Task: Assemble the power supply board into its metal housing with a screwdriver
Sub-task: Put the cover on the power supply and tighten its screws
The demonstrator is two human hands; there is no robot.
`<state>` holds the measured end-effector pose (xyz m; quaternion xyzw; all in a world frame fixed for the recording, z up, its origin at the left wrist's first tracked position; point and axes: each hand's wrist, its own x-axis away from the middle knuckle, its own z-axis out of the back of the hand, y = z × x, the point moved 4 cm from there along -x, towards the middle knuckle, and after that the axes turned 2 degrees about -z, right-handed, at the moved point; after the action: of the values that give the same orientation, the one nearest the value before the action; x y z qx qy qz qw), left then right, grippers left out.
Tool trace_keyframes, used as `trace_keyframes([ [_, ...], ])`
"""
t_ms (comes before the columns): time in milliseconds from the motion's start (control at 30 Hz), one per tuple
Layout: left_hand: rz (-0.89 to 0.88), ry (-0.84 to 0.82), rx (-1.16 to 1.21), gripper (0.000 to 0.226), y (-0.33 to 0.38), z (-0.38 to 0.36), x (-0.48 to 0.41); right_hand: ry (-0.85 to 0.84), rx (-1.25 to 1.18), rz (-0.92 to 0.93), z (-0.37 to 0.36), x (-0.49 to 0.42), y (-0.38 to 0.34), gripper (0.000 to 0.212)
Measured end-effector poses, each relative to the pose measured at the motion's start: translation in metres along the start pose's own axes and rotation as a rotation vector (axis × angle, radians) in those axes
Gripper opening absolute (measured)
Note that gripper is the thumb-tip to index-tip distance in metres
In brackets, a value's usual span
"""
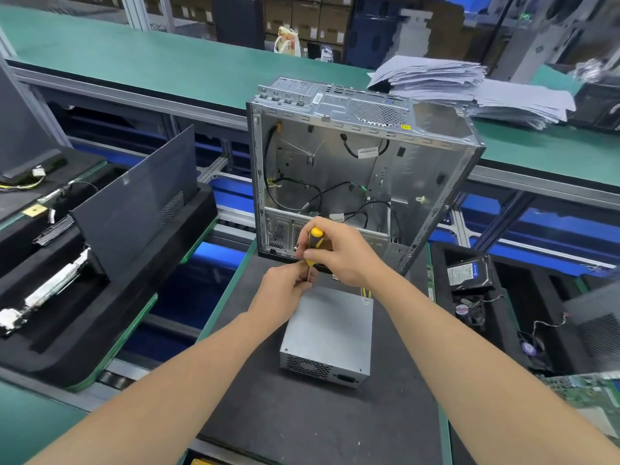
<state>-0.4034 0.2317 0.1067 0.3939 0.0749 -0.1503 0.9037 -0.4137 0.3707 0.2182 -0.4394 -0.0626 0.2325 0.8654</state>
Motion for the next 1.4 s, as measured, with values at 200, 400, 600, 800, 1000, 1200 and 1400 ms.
trace_keyframes([
  [200,-0.007,-0.007,0.038,0.025,0.001,0.005,-0.001,0.037,0.112,-0.039,0.011,0.006,0.002,0.019],
  [400,-0.025,-0.124,-0.010,0.033,0.014,0.007,-0.019,0.320,0.157,-0.122,0.055,0.045,0.014,0.012],
  [600,-0.132,-0.120,0.007,0.028,0.056,-0.016,-0.029,0.594,0.324,-0.313,0.080,0.122,0.061,0.021],
  [800,-0.201,-0.148,0.049,0.032,0.091,-0.056,-0.021,0.557,0.324,-0.596,0.036,0.193,0.118,0.019],
  [1000,-0.245,-0.193,-0.007,0.029,0.110,-0.077,-0.009,0.407,0.206,-0.885,-0.007,0.219,0.149,0.021],
  [1200,-0.301,-0.307,-0.143,0.030,0.132,-0.097,0.004,0.367,0.087,-0.879,-0.008,0.227,0.164,0.038],
  [1400,-0.345,-0.381,-0.256,0.027,0.166,-0.141,0.021,0.328,0.210,-0.863,0.061,0.261,0.185,0.025],
])
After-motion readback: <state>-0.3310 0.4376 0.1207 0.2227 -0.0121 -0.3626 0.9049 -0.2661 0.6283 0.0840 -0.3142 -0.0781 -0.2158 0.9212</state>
